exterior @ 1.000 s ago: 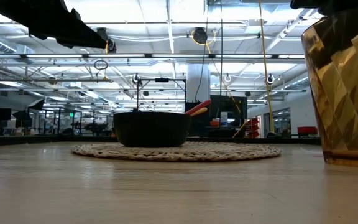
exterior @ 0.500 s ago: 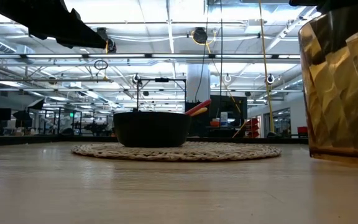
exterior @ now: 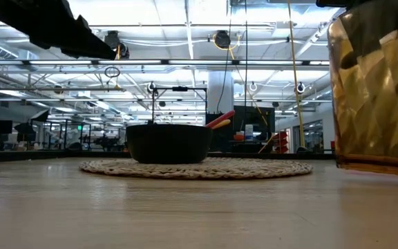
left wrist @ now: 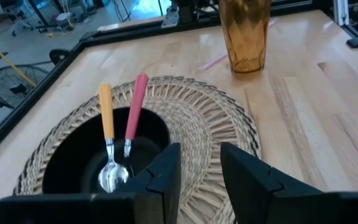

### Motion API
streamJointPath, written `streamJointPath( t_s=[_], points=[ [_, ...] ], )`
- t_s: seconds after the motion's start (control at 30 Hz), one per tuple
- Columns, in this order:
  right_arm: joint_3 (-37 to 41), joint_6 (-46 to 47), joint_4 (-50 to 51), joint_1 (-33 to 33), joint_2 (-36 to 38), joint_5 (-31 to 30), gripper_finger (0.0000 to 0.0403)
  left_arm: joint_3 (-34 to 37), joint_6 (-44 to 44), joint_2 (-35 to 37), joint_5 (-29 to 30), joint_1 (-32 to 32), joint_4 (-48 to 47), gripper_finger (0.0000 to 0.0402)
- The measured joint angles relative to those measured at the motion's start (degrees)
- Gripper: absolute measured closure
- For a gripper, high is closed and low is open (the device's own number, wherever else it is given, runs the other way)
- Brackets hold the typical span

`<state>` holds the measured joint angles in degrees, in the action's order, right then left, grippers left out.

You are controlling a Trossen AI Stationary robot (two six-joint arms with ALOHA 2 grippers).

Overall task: Pick & Place Utensil
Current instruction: Put the yellow glass on the right side of the brown mat

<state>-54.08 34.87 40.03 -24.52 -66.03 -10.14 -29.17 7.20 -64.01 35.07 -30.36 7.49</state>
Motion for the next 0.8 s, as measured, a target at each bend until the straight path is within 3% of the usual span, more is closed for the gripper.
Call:
streamJointPath(
  t_s=[0.4,0.8],
  points=[
    [0.0,-6.27,-0.57,6.31,6.12,1.37,0.0389,0.57,0.08,0.0,0.02,-0.05,0.14,0.0282],
    [-5.66,-20.28,2.04,22.5,7.94,4.74,0.0389,0.59,-1.49,0.0,0.06,-0.05,2.77,0.0282]
  ],
)
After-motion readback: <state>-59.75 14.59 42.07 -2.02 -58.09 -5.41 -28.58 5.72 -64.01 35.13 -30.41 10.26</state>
